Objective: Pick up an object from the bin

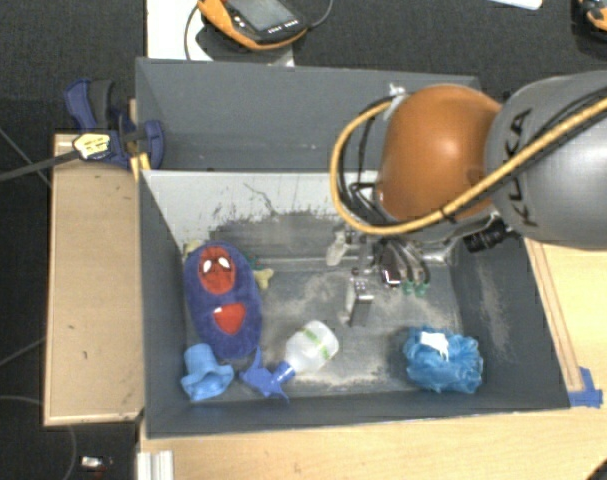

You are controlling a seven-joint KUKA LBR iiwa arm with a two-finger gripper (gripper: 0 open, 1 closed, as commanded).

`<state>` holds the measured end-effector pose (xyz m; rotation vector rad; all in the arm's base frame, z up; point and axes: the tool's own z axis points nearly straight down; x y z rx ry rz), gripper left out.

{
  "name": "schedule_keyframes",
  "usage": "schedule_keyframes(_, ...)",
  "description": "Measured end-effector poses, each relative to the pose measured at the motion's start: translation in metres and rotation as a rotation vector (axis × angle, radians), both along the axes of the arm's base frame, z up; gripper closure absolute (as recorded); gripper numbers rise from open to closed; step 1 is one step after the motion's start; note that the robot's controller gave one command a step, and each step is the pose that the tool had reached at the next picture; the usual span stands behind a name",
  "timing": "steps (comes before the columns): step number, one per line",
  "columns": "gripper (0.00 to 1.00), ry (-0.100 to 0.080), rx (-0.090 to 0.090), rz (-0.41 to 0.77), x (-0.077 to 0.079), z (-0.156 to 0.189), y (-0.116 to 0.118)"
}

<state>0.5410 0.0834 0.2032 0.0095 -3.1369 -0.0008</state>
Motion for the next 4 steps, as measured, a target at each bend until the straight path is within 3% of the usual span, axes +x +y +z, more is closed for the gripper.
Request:
schedule_keyframes(1, 0.0, -0.007, 0.0, -0.002, 0.002, 0.004, 0.0)
schedule_keyframes(2, 0.0, -0.007, 0.001, 0.047, -0.019, 0.005, -0.061)
schedule_keyframes(3, 0.0, -0.011, 0.003, 0.183, -0.049, -0.007, -0.106)
schedule_keyframes(4, 0.0, -0.011, 0.001, -0.047, -0.052, 0.036, -0.112)
